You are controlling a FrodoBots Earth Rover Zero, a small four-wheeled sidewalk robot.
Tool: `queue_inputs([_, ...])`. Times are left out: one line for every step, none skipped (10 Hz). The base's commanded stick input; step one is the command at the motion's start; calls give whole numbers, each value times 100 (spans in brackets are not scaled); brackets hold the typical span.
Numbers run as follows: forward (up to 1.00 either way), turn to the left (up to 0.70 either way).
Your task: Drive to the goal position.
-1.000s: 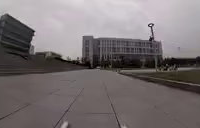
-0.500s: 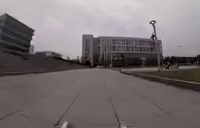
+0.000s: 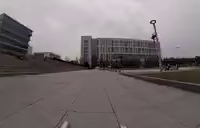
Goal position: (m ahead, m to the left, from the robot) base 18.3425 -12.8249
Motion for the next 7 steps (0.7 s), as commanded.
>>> queue_inputs([70, 0])
queue_inputs([70, 0])
queue_inputs([70, 0])
queue_inputs([70, 0])
queue_inputs([70, 0])
queue_inputs([70, 0])
queue_inputs([70, 0])
